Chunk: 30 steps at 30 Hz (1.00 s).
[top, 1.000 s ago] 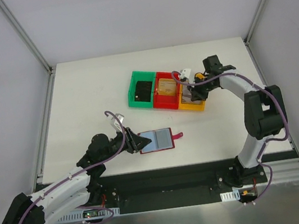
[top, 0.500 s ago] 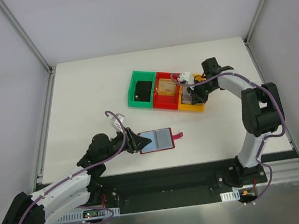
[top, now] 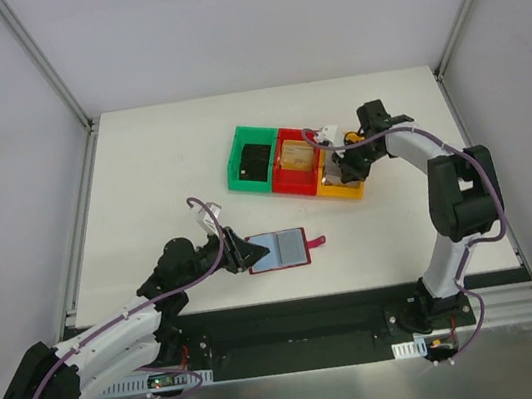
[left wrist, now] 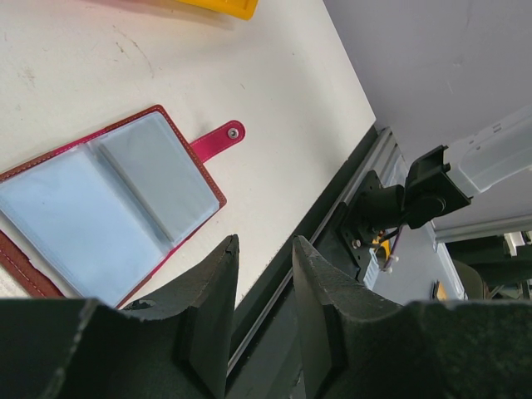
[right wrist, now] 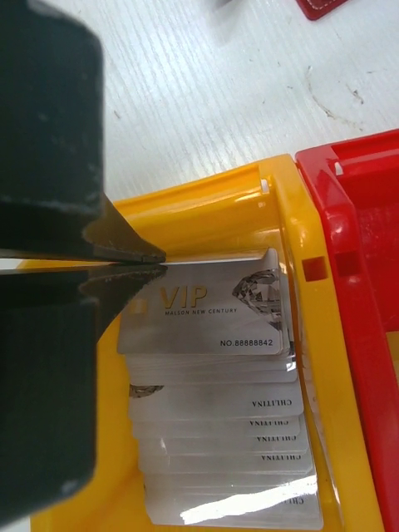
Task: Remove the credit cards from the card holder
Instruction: Place the credit card in the storage box.
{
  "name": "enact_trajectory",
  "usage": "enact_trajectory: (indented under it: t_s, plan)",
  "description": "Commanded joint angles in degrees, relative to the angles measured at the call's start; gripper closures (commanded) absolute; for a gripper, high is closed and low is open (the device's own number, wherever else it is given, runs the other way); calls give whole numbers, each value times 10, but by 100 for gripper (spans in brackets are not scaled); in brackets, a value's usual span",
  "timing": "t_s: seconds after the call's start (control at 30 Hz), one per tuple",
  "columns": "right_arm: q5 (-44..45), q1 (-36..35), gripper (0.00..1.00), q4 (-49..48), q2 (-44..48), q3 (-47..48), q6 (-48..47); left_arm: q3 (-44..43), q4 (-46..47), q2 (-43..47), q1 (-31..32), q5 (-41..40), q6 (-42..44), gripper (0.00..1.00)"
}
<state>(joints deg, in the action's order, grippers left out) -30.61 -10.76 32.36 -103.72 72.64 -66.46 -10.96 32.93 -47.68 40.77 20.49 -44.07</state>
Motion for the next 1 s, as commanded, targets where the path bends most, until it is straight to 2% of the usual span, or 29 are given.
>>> enact_trajectory:
  t_s: [0.0, 0.5, 0.63, 0.77, 0.97]
  plan:
    - [16, -6, 100, 10, -16, 29, 6, -5, 7, -4, -3, -4, 13, 69]
    - [63, -11, 99, -9, -42, 51, 41, -2, 6, -7, -3, -5, 14, 68]
    - [71, -10, 94, -14, -40, 55, 53, -3, 6, -8, -3, -5, 12, 68]
    - [83, -11, 79, -21, -37, 55, 63, -3, 6, -12, -2, -5, 12, 68]
    - [100, -10, 77, -34, -29, 62, 80, -2, 6, -8, -3, -4, 9, 68]
